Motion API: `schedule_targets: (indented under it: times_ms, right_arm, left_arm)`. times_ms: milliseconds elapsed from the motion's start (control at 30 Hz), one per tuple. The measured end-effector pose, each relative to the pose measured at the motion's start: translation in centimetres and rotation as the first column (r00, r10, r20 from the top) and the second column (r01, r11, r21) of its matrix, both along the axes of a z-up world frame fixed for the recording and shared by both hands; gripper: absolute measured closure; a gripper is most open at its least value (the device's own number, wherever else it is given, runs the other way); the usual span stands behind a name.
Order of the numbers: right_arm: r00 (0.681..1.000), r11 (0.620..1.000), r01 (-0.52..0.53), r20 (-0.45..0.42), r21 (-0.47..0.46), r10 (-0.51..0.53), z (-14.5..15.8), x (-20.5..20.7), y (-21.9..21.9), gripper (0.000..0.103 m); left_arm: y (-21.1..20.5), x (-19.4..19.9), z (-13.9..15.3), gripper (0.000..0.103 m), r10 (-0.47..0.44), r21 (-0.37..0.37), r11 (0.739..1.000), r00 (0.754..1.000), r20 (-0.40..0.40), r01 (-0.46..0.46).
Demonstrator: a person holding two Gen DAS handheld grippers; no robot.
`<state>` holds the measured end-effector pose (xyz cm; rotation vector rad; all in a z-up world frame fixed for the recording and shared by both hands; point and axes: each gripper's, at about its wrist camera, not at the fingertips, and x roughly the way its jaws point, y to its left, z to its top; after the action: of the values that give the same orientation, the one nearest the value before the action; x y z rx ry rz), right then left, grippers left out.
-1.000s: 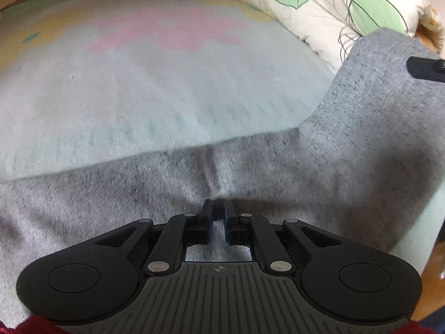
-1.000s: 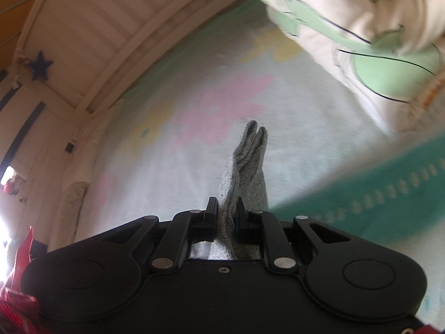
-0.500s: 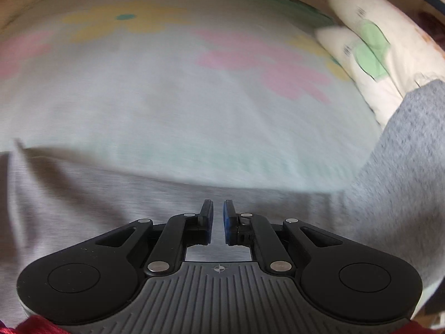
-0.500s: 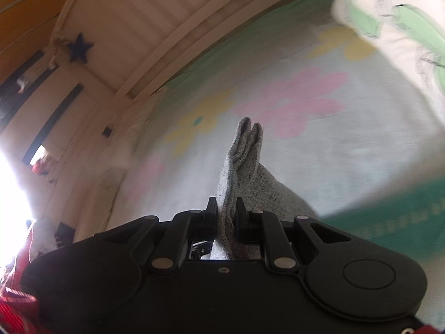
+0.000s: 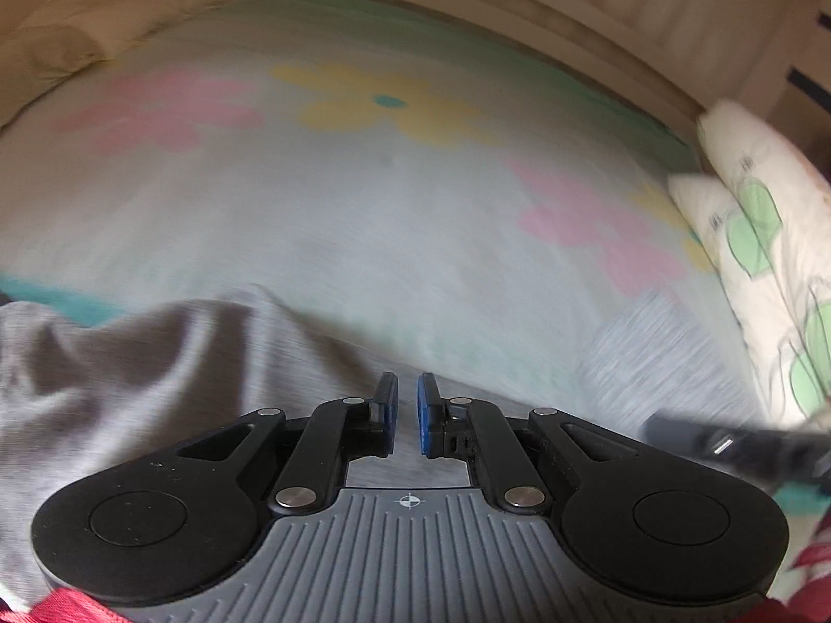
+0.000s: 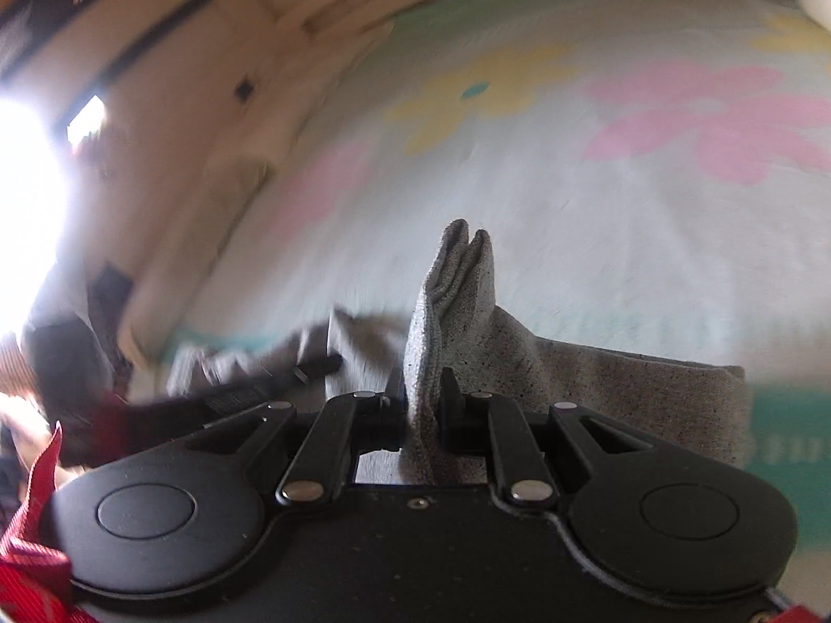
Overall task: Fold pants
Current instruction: 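Grasp the sweatpants edge with the right tool and lift it, then lay the lifted fabric over the folded sweatpants and open the right tool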
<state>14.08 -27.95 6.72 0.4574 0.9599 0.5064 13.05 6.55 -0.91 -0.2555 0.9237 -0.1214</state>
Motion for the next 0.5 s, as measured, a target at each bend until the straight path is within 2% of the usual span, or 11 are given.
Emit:
schedule_targets:
  times_ms: [233,300,333,400,500]
  right_arm:
    - [0.991,0.985,-0.133,-0.037,-0.111,0.129,-1.8,0.7,5.7,0.081]
    - [0.986,0.975,-0.166,-0.042,-0.145,0.162,-2.3,0.7,7.2,0.077]
    - [0.983,0.972,-0.183,-0.048,-0.148,0.177,-2.5,0.7,7.8,0.076]
    - [0.976,0.968,-0.213,-0.063,-0.13,0.207,-2.7,0.8,8.6,0.065]
    - [0.975,0.974,-0.218,-0.059,-0.065,0.214,-2.2,0.7,8.5,0.061]
  left_arm:
    - [2.6,-0.1,0.0,0.095,0.045,-0.019,0.999,0.999,-0.011,-0.045]
    - [3.0,-0.2,-0.1,0.095,0.042,-0.021,0.999,0.999,-0.012,-0.042]
    - [3.2,-0.2,-0.2,0.095,0.041,-0.024,0.999,0.999,-0.013,-0.041]
    - [3.6,-0.3,-0.2,0.095,0.039,-0.03,0.999,0.999,-0.014,-0.039]
    - [4.3,-0.5,-0.1,0.095,0.045,-0.031,0.998,0.999,-0.01,-0.046]
